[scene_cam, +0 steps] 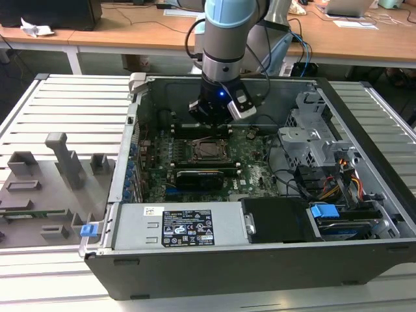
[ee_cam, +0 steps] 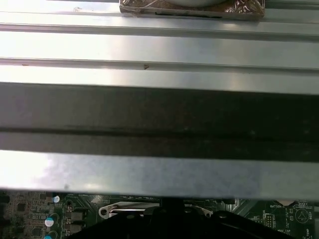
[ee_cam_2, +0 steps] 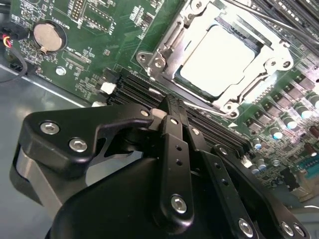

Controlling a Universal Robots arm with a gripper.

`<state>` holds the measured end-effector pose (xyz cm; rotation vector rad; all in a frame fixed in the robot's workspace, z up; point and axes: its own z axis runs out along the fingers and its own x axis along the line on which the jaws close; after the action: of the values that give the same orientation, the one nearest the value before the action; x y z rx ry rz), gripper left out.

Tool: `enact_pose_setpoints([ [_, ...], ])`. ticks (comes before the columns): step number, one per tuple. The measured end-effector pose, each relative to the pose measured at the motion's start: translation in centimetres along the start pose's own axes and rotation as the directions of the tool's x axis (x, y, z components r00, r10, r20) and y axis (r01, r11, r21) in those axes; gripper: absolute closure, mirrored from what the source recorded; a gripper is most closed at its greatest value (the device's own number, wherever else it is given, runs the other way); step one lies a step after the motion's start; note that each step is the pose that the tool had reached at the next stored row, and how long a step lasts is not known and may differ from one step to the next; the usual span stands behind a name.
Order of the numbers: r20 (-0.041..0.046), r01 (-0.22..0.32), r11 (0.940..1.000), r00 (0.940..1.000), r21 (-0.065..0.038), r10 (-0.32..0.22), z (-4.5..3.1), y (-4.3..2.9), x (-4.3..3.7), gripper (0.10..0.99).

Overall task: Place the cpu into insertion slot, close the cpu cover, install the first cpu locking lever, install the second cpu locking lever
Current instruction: 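Install the first cpu locking lever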

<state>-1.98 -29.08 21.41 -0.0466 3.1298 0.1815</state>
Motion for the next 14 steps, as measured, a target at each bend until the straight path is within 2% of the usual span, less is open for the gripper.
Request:
enact_pose_setpoints([
  [9,-0.0001,0.0,1.0,1.0,0.0,0.0,0.48,-0.07,-0.49,0.98],
  [14,-0.0003,0.001,1.0,1.0,0.005,-0.001,0.68,-0.09,-0.53,0.98],
])
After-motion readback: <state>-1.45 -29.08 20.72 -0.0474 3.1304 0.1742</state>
